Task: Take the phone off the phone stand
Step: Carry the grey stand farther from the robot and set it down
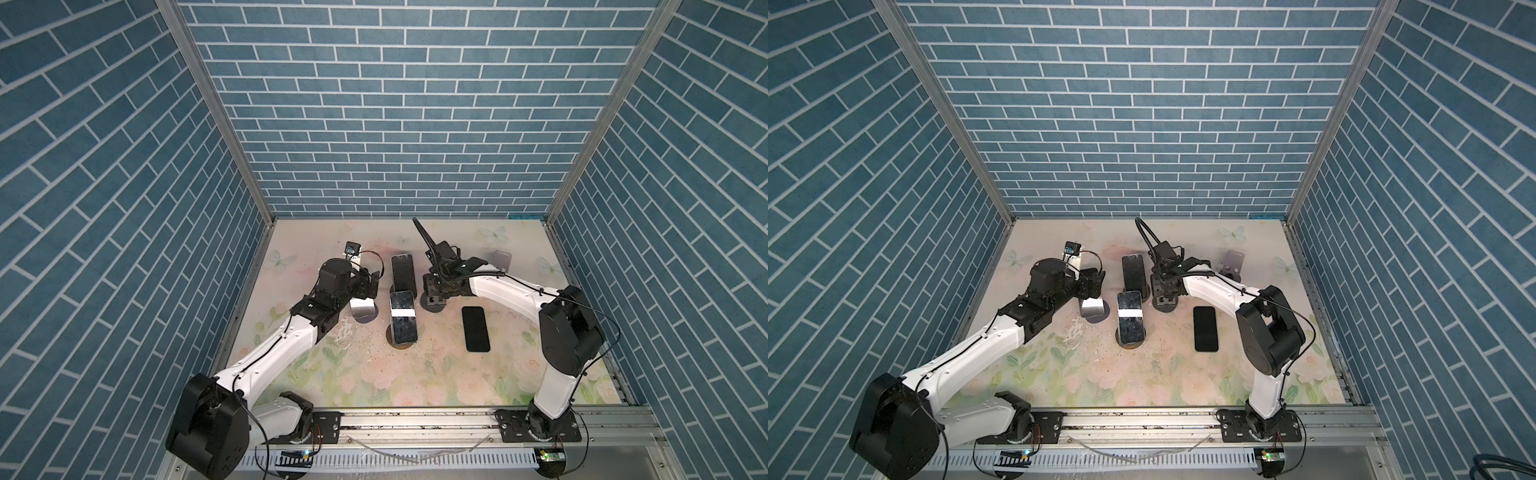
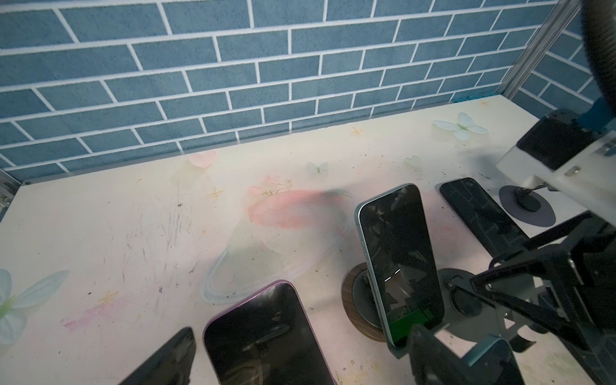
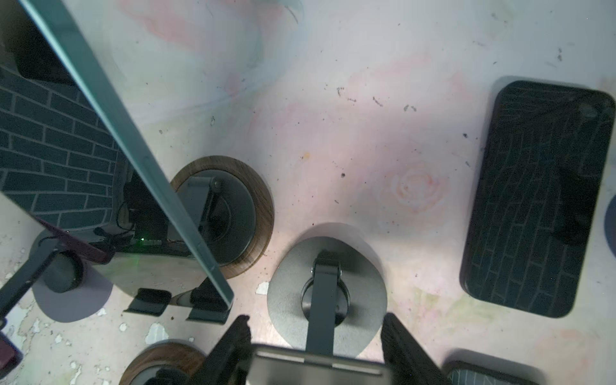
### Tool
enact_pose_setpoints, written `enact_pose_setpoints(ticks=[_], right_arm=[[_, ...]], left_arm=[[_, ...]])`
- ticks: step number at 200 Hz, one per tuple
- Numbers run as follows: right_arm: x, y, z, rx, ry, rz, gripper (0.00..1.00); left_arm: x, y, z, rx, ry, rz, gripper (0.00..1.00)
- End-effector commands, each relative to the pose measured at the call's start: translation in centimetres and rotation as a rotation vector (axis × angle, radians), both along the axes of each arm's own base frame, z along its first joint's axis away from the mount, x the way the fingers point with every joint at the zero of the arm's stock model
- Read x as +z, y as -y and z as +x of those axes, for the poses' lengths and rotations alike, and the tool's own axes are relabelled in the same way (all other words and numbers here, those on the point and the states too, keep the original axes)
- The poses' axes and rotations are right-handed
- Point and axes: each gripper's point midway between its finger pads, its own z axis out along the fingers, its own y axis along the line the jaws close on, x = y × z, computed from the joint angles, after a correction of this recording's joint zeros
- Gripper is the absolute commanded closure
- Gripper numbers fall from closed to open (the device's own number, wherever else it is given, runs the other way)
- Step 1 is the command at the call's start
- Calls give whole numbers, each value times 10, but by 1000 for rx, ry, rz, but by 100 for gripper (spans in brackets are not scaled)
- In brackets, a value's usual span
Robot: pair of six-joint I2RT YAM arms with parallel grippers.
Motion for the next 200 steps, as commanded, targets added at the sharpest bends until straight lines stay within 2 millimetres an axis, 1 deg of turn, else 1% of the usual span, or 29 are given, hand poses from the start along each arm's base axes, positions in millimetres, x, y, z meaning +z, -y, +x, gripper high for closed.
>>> enact_pose_setpoints(ticks=[1,31,44,66,90,117,165,183,200], right_arm=[[36,3,8,-36,72,44,51],[44,11,9,-57,75,50,51],[47,19,10,-79,81,51,51],[47,38,10,-123,81,42,51],[46,68,8,-181,71,17,51],[44,110,1,-262,63,-20,51],[32,188,-22,-416,33,-115,51],[25,211,-31,-468,19,-132,50],[19,226,-36,-506,8,-126,50]], left_arm=[[1,0,-2,-3,6,4,0],[0,0,-3,-3,4,5,0],[1,0,-3,-2,7,5,0],[2,0,-2,-3,9,4,0],[2,0,-3,-6,9,5,0],[3,0,-2,-5,13,3,0],[4,5,2,-20,12,-5,0],[5,7,3,-24,13,-6,0],[6,9,4,-29,15,-12,0]])
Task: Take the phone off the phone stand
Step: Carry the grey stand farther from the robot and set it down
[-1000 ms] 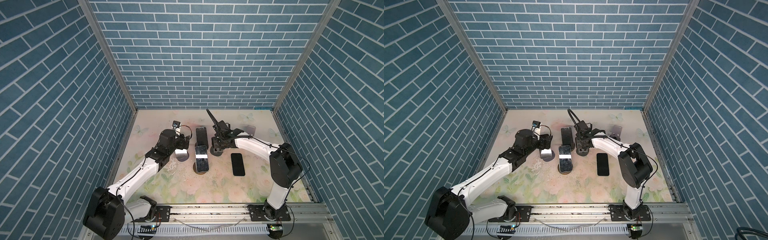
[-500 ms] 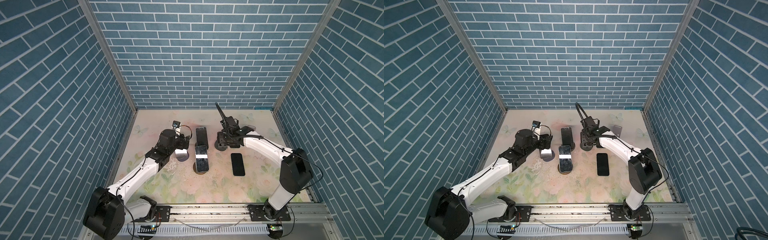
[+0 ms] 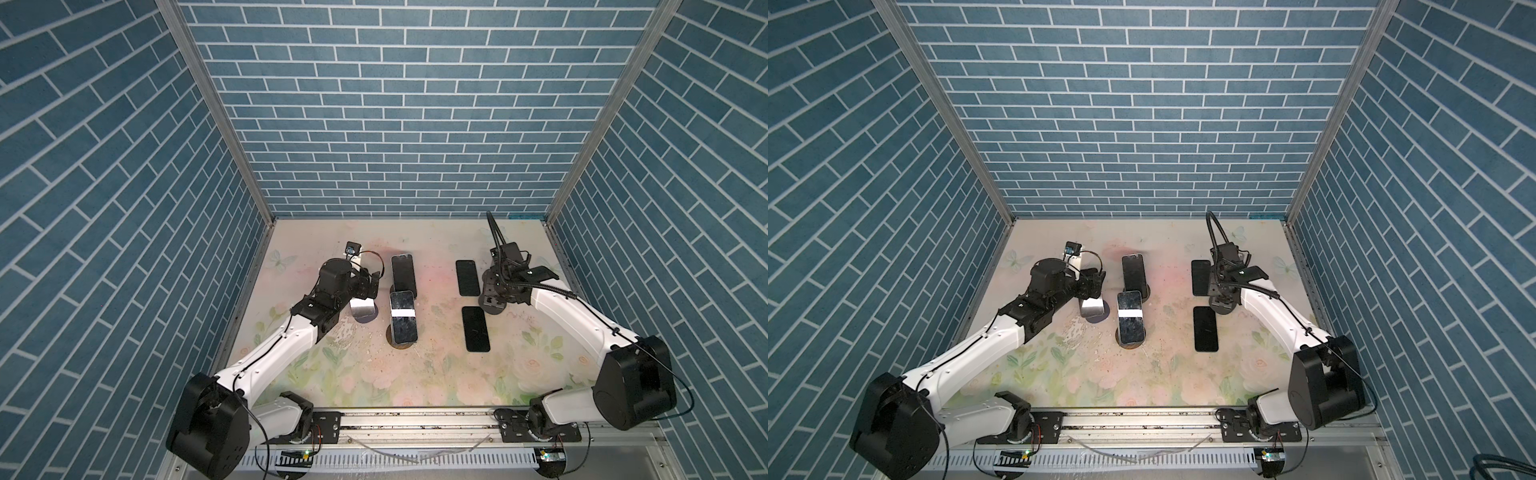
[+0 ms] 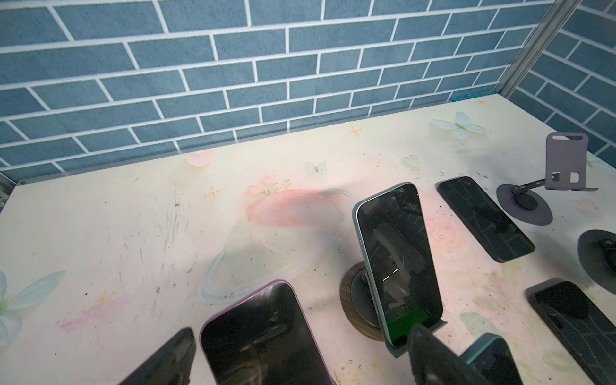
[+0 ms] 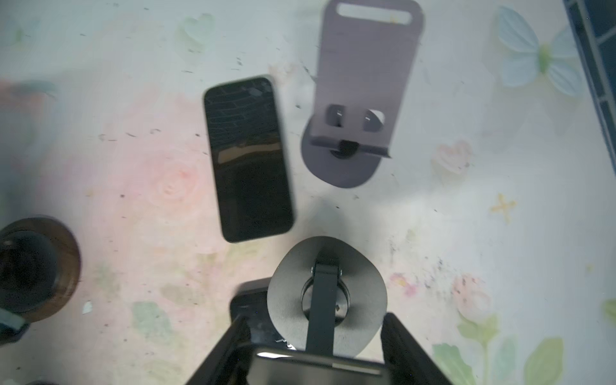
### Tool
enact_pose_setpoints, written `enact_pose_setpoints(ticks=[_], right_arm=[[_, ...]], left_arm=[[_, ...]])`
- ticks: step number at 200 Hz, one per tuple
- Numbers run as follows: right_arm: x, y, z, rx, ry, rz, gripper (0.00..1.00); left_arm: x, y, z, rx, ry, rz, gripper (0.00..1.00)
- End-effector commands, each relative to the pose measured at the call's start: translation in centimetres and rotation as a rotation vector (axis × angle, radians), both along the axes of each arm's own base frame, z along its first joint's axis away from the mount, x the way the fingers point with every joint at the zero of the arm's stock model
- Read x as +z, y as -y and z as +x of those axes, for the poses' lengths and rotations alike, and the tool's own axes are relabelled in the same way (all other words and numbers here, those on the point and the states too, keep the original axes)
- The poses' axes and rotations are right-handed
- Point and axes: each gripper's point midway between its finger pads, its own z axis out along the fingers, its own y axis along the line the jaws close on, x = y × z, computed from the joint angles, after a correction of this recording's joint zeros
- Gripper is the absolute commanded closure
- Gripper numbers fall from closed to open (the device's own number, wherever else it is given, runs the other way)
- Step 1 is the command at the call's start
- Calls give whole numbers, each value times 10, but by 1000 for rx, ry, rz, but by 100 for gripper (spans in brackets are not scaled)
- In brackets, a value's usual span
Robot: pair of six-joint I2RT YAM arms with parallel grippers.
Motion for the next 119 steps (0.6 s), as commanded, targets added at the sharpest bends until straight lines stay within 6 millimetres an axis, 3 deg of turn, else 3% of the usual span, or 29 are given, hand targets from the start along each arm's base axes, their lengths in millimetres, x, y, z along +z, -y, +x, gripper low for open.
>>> enact_pose_setpoints(ticks=[1,42,119], right_arm=[[-10,26,-16,-72,-27,-27,50],[-28,33,-13,-82,-44,22,49],[-45,36,4,-64,-56,55,45]], left_arm=[[8,7,4,-20,22,-12,0],[22,9,3,-32,79,-50,0],[21,6,1,-18,57,-49,0]])
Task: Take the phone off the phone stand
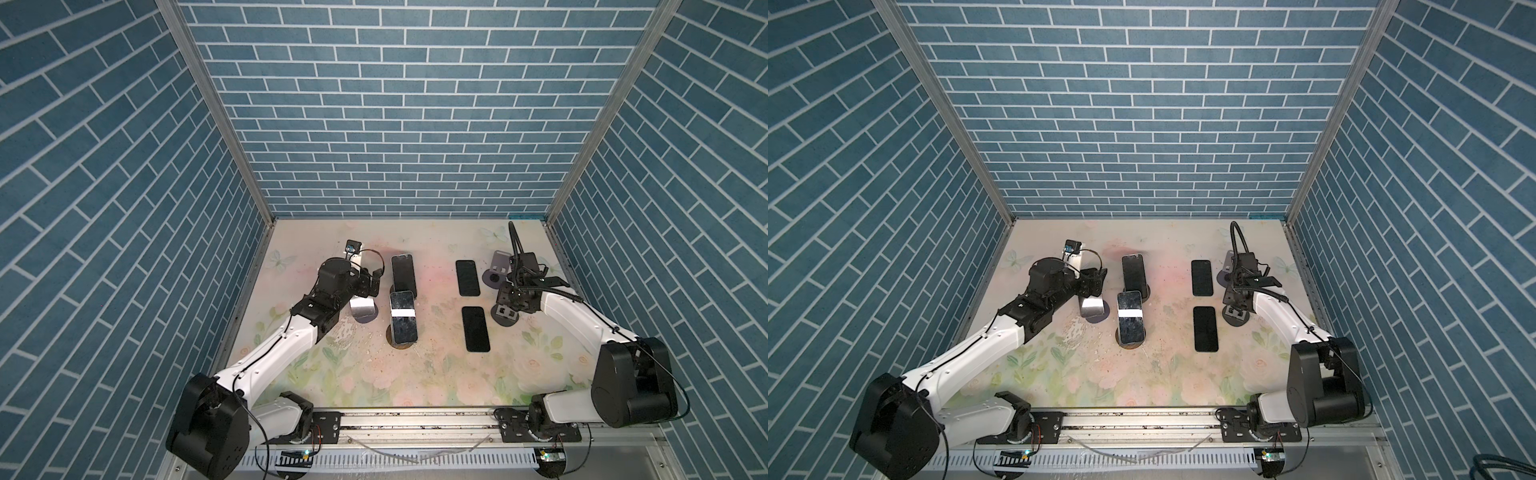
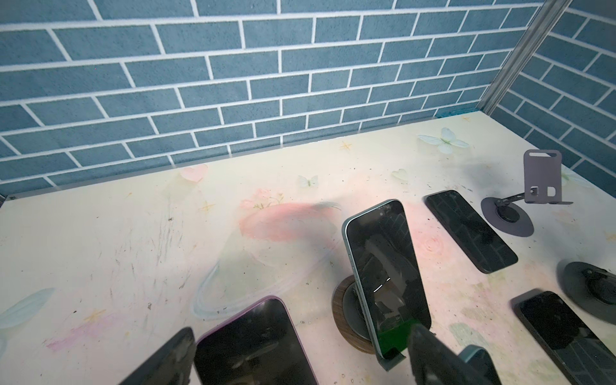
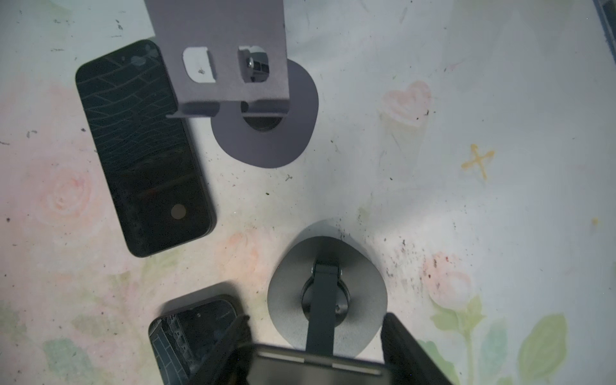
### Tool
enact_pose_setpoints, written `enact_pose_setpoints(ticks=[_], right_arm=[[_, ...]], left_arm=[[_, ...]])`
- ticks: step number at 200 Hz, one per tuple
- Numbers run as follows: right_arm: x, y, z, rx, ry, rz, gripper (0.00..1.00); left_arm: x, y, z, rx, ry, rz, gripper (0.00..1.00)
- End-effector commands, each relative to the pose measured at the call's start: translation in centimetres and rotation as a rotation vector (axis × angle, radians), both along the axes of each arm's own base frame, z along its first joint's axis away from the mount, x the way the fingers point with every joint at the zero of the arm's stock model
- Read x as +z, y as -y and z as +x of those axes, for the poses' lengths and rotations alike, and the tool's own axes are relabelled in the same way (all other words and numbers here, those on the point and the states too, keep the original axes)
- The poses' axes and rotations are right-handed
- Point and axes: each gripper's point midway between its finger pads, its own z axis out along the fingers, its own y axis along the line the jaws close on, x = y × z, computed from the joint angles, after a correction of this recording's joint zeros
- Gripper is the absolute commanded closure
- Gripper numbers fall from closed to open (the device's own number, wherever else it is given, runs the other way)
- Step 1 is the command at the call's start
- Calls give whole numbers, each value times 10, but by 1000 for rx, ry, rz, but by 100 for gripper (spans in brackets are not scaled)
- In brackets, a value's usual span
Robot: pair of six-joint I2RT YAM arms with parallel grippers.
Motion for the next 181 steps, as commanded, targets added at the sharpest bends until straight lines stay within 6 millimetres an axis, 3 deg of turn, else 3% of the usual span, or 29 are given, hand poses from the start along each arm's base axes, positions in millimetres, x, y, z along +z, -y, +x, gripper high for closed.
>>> enact_pose_setpoints(ticks=[1,45,83,119,141,181], right_arm=[[-4,-1,6,33,6,0,45],[-13,0,5,27,-24,-7,42],[-6,1,4,26,-15,-4,29],[20,4,7,10,51,-13,15],[44,3,9,9,136,12,12],[81,-25,15,112,243,137,12]], left_arm=[[8,1,-1,-1,16,-15,0],[11,1,0,12,12,-31,0],[12,-2,2,35,-2,-34,0],[15,-17,5,131,5,-35,0],[15,-19,4,141,-13,-24,0],[10,-27,5,190,-47,8,0]])
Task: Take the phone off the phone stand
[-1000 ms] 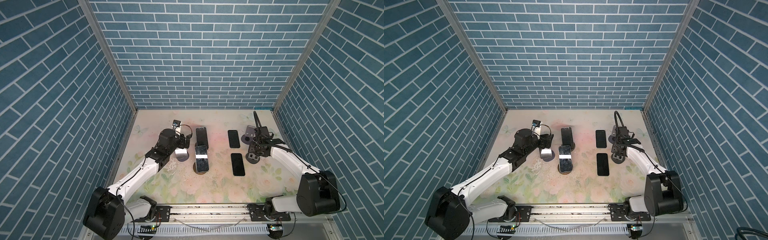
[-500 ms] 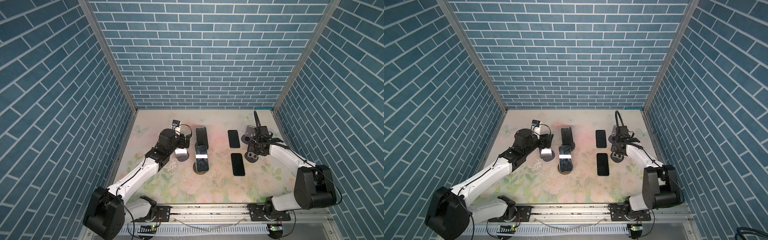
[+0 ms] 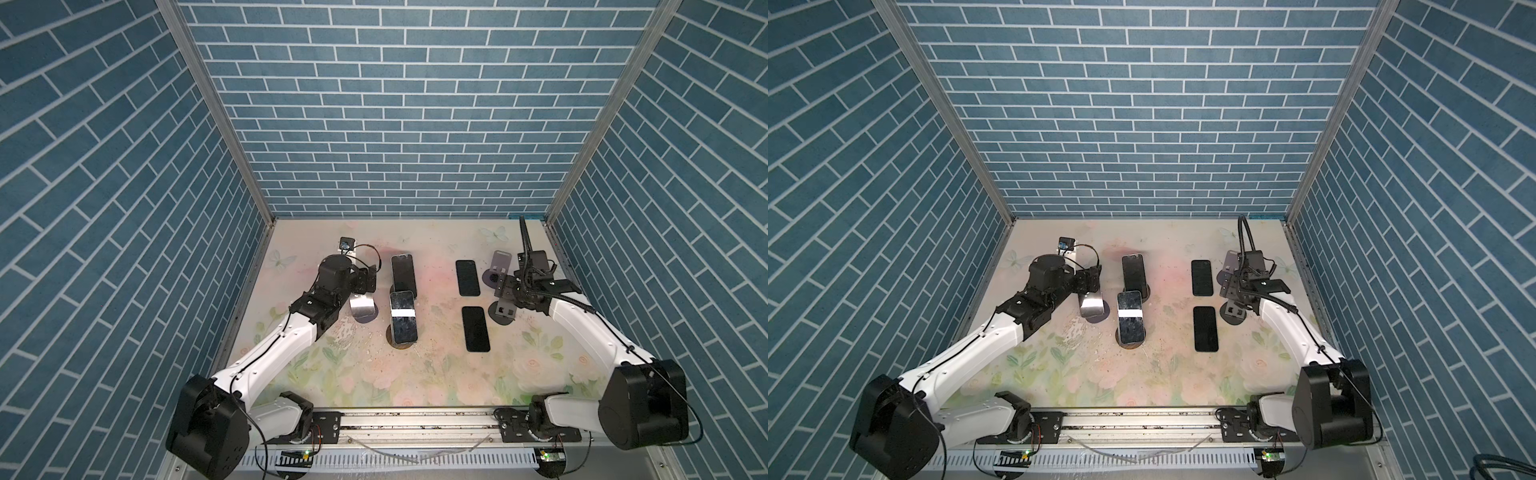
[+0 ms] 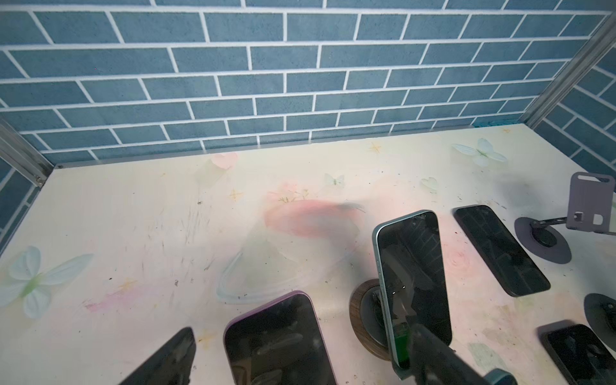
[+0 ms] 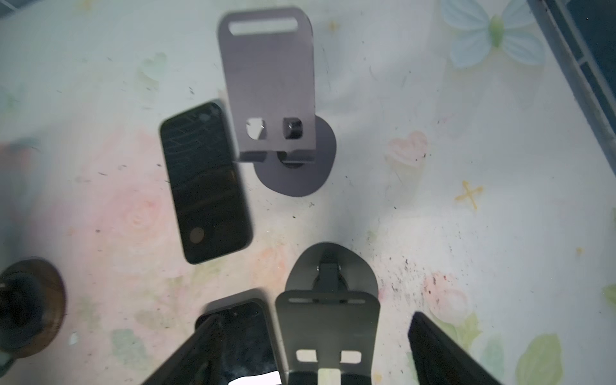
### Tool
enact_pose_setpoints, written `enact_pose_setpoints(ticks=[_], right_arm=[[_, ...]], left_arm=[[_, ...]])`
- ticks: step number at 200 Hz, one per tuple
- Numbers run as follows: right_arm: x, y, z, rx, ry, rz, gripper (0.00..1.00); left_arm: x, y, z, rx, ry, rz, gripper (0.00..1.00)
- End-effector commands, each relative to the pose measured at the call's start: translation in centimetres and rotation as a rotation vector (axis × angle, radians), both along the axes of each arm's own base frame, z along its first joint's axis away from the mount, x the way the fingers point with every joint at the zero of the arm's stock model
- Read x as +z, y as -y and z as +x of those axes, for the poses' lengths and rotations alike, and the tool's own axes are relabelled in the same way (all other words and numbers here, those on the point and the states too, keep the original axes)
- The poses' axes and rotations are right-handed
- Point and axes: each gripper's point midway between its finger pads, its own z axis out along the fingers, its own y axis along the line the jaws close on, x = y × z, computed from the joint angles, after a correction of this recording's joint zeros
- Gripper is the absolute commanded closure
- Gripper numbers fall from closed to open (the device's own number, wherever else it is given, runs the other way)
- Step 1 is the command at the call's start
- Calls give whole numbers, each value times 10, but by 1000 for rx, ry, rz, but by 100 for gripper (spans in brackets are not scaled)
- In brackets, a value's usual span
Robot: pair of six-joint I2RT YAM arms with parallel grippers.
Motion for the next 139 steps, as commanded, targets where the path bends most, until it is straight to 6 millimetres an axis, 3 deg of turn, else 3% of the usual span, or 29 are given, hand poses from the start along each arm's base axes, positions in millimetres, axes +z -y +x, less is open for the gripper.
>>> enact_pose_setpoints(ticks=[1,58,102,117,139], right_arm=[[32,-19,10,78,85,73,12],[58,-78,14,268,165,108,12],[51,-123,23,362,162,89,12],[42,-128,29,338,143,74,12],[30,-116,37,243,93,-21,13]], left_arm=[[5,-8,1,57,-11,9,0],[7,-8,-1,75,-36,-12,0],[9,-3,-10,72,-34,70,0],[8,-2,-13,89,-57,96,0],[1,-7,-18,152,-152,132,0]])
